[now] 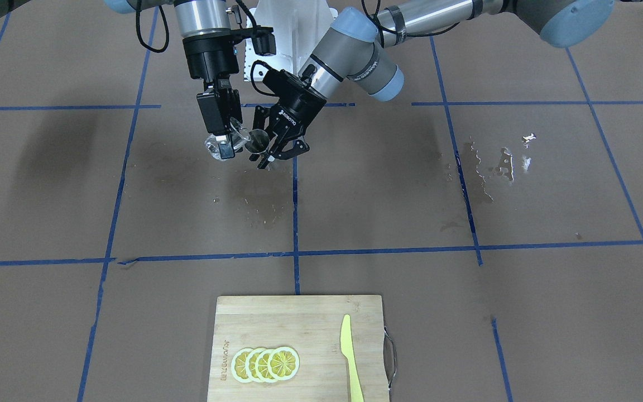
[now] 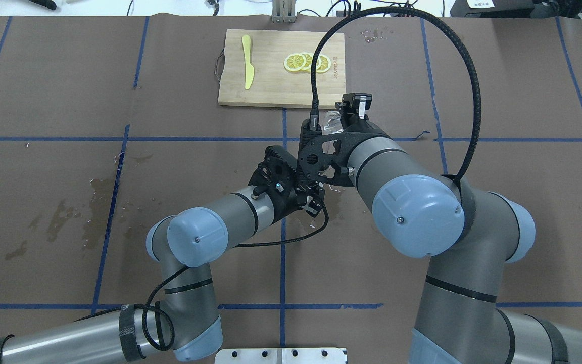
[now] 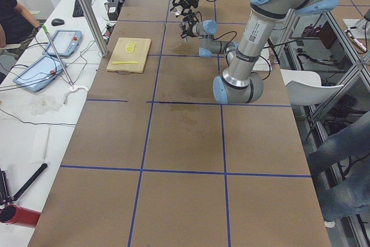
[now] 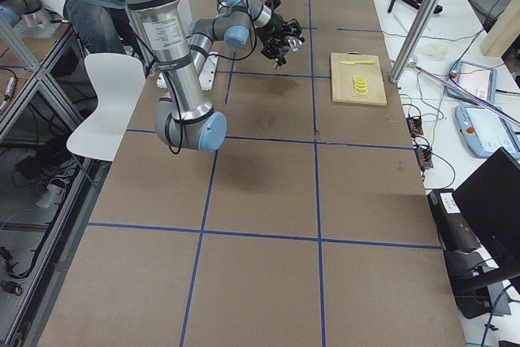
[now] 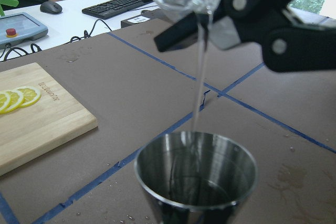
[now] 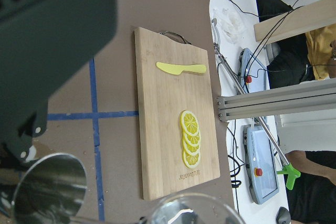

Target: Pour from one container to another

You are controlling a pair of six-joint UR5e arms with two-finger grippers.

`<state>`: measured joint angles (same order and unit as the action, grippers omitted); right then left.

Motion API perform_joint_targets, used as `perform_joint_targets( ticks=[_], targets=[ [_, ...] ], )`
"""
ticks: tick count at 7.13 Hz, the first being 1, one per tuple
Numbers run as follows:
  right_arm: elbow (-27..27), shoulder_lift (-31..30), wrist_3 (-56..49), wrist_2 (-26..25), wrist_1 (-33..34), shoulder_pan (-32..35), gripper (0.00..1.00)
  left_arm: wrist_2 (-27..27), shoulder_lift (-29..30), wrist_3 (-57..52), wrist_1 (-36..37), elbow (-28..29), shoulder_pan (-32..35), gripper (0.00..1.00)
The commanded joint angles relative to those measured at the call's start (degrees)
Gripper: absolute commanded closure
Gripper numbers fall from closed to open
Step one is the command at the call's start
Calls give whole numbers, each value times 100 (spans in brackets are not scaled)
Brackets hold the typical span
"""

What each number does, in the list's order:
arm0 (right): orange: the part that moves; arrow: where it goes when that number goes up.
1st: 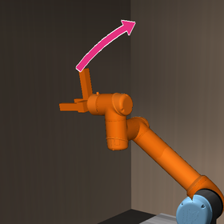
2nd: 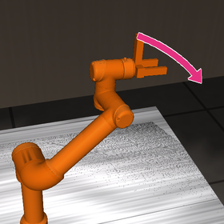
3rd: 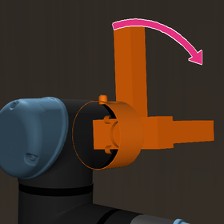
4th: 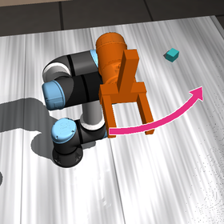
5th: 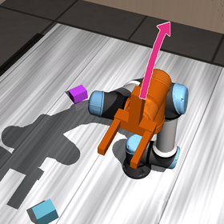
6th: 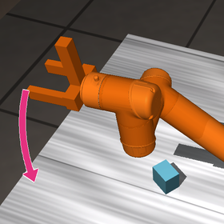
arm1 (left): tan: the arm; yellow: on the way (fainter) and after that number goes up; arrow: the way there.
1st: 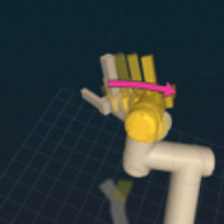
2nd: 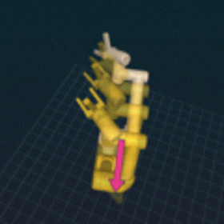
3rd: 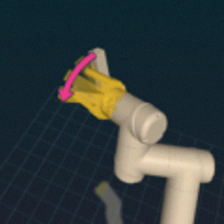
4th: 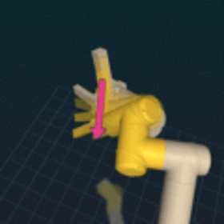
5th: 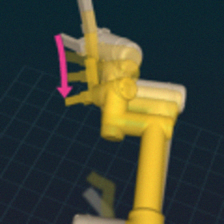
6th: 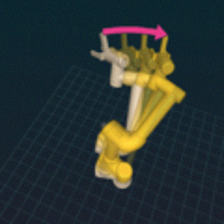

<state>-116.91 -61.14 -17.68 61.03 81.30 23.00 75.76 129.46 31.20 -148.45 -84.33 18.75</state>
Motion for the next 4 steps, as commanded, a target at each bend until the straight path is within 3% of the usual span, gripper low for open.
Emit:
perform_joint_targets(
  ticks=[1,4],
  targets=[
    [1,-4,-235,-83,0,-15,100,0,0,0,0,13,6,100],
    [19,31,-692,-355,0,-138,100,0,0,0,0,22,6,100]
  ],
)
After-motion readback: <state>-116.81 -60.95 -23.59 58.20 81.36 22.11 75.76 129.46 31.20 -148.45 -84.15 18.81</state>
